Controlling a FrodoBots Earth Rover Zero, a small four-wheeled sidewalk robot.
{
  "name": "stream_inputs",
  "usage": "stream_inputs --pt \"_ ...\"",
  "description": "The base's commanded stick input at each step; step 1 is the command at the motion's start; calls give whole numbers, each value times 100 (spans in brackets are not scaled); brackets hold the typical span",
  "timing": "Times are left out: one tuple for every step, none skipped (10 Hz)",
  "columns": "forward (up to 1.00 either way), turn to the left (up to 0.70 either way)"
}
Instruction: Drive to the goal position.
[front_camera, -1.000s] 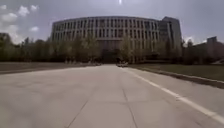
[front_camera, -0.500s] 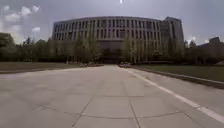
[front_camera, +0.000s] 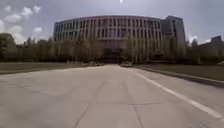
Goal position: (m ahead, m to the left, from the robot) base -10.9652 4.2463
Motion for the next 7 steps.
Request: stream_inputs --pt "70 3" --pt "70 3" --pt "70 3" --pt "70 3" --pt "70 3" --pt "70 3" --pt "70 3"
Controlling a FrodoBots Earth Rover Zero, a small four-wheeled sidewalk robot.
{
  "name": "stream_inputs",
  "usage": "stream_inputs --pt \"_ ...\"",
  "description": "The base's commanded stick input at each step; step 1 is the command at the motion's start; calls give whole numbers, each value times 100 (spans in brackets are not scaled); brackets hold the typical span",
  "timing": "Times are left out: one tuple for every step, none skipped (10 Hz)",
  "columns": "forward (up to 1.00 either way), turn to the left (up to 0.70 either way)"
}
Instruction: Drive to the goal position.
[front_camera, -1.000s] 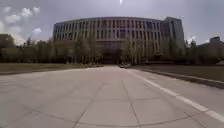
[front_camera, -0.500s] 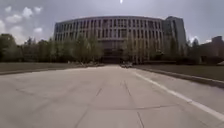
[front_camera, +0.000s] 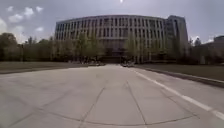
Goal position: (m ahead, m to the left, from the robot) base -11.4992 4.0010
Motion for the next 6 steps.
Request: stream_inputs --pt "70 3" --pt "70 3" --pt "70 3" --pt "70 3" --pt "70 3" --pt "70 3"
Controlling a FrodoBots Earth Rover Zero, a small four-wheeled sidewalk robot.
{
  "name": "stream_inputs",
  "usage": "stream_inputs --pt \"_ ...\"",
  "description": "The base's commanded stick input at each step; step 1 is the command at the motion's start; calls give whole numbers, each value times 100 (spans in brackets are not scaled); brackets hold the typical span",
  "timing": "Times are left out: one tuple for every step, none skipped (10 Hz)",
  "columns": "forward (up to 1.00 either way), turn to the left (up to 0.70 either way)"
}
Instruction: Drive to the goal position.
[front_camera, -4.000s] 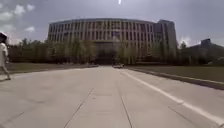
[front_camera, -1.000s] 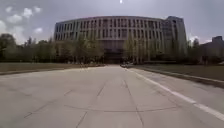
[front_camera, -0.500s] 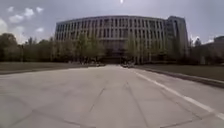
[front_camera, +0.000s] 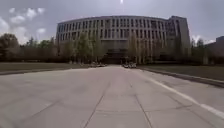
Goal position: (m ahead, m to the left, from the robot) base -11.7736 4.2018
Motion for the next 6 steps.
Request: stream_inputs --pt "70 3" --pt "70 3" --pt "70 3" --pt "70 3" --pt "70 3" --pt "70 3"
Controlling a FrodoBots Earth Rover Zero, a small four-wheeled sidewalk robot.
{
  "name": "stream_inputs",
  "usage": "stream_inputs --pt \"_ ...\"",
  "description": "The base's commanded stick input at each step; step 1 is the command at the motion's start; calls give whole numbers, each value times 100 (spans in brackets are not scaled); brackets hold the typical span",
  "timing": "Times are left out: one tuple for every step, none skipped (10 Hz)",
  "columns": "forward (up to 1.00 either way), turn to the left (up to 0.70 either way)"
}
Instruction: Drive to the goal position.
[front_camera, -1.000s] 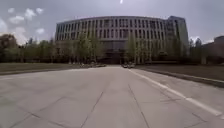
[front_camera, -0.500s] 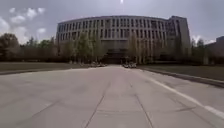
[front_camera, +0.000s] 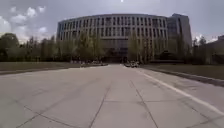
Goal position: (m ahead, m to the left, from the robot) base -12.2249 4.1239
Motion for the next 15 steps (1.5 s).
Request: stream_inputs --pt "70 3" --pt "70 3" --pt "70 3" --pt "70 3" --pt "70 3" --pt "70 3" --pt "70 3" --pt "70 -32" --pt "70 -32" --pt "70 -32" --pt "70 -32" --pt "70 3" --pt "70 3" --pt "70 3" --pt "70 3"
